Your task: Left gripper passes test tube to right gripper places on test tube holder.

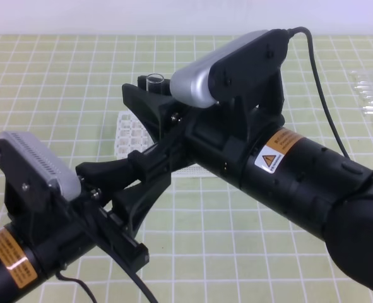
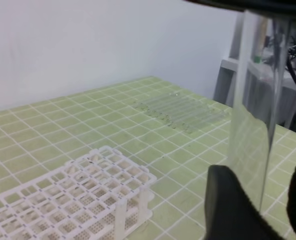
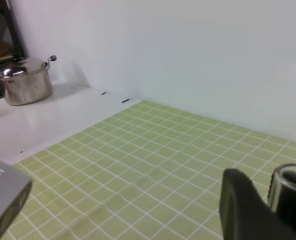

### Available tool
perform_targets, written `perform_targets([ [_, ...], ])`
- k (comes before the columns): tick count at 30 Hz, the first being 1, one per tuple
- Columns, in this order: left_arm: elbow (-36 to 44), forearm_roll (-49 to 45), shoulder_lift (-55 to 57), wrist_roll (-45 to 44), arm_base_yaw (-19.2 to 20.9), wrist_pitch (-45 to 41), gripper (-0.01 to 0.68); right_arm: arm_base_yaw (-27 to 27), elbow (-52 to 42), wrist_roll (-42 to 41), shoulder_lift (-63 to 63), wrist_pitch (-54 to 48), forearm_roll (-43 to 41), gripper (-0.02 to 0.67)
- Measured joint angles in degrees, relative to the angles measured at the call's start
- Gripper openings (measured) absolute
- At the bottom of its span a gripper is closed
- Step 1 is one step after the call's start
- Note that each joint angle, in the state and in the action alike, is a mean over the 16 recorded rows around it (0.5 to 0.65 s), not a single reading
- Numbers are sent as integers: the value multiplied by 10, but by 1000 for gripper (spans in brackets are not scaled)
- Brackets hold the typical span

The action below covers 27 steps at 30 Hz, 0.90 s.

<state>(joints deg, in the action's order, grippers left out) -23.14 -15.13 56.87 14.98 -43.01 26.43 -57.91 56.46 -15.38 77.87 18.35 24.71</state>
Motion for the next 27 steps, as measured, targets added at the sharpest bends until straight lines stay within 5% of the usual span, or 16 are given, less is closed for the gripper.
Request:
perform_targets([
  [7,0,-2,-22,-15,0,-28,305,0,0,-54,-5,7,30,90],
  [21,0,1,-323,-9,0,-308,39,13,0,-230,-22,9,175,90],
  [27,15,21,-469,5,0,-427,1,18,0,-242,-23,3,186,90],
])
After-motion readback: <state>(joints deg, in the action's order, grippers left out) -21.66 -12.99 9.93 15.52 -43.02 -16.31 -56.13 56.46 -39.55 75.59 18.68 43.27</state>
